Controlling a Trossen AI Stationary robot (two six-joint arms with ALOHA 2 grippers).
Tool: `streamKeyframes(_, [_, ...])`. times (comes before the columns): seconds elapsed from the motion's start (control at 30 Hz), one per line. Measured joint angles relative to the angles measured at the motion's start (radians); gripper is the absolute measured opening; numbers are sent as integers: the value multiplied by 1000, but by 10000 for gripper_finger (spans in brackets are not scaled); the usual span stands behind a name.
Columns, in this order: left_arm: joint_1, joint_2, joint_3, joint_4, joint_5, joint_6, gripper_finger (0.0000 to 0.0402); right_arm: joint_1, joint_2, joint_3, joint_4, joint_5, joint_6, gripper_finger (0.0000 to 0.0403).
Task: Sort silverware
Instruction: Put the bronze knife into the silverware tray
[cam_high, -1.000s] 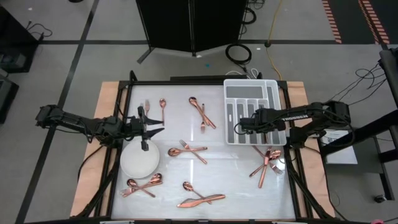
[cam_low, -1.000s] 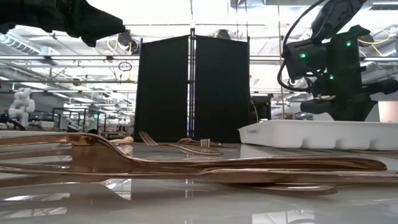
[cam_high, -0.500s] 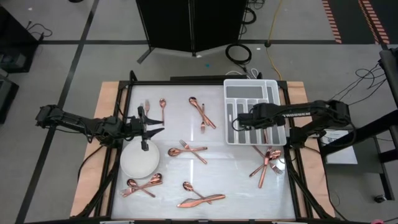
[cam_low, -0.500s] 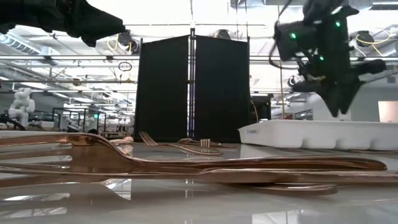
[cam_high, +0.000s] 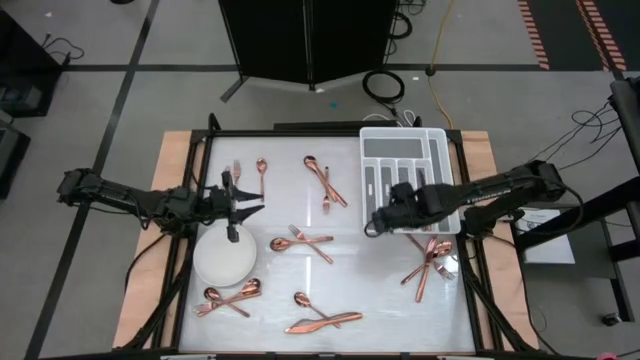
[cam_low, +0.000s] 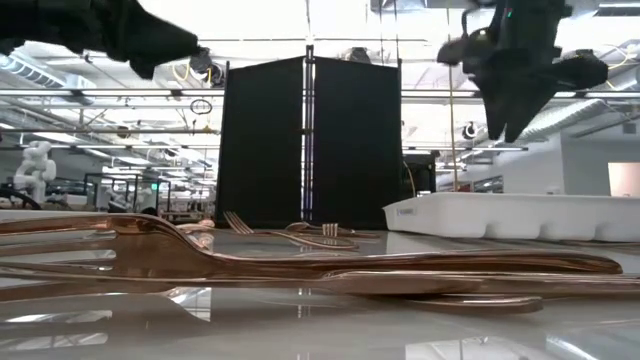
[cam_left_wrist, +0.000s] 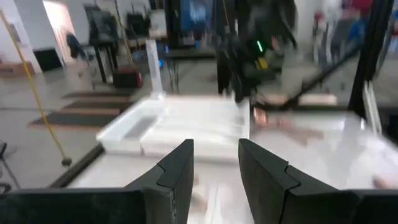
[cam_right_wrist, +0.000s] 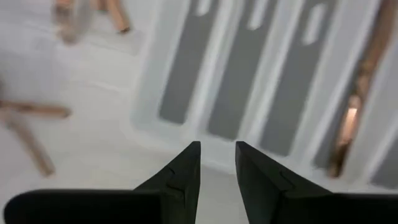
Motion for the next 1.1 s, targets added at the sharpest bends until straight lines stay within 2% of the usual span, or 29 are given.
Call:
streamKeyframes(0.13, [-1, 0, 0, 71, 9, 0, 128, 79, 10, 0, 46, 0, 66, 93])
streamKeyframes(0.6, [-3, 0, 0, 56, 29, 1, 128, 277, 34, 0, 122, -2, 226, 93])
streamKeyframes(0.77, [-3, 0, 0, 57, 29, 1, 128, 300, 34, 0, 132, -4, 212, 93])
streamKeyframes(1.1, [-3, 0, 0, 85, 29, 62, 128, 301, 34, 0, 140, -1, 71, 93])
